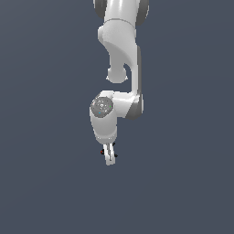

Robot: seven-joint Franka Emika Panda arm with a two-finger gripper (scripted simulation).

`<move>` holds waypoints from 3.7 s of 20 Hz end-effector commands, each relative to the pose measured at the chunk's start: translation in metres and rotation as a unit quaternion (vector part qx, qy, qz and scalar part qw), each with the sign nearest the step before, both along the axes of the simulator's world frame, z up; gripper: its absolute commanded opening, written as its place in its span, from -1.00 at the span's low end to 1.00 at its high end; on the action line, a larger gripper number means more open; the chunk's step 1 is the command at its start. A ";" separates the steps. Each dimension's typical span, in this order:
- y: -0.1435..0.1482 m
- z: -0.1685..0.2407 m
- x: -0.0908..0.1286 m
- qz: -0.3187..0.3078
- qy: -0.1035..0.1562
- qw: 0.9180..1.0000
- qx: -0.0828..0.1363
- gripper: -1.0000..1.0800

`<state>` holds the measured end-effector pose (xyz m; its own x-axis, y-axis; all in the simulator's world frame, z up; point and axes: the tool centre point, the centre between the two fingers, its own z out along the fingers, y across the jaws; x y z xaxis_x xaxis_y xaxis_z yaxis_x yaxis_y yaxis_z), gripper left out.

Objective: Pick up the object and move it to a goal position.

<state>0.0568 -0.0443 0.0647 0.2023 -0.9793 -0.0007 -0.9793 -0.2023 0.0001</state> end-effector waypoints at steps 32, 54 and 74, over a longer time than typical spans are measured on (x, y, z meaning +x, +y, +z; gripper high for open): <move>0.000 -0.051 0.000 -0.006 0.000 1.000 0.000 -1.00; 0.052 0.088 -0.027 -0.007 0.000 1.000 0.001 -1.00; 0.135 0.317 -0.065 -0.008 0.000 1.000 -0.001 -1.00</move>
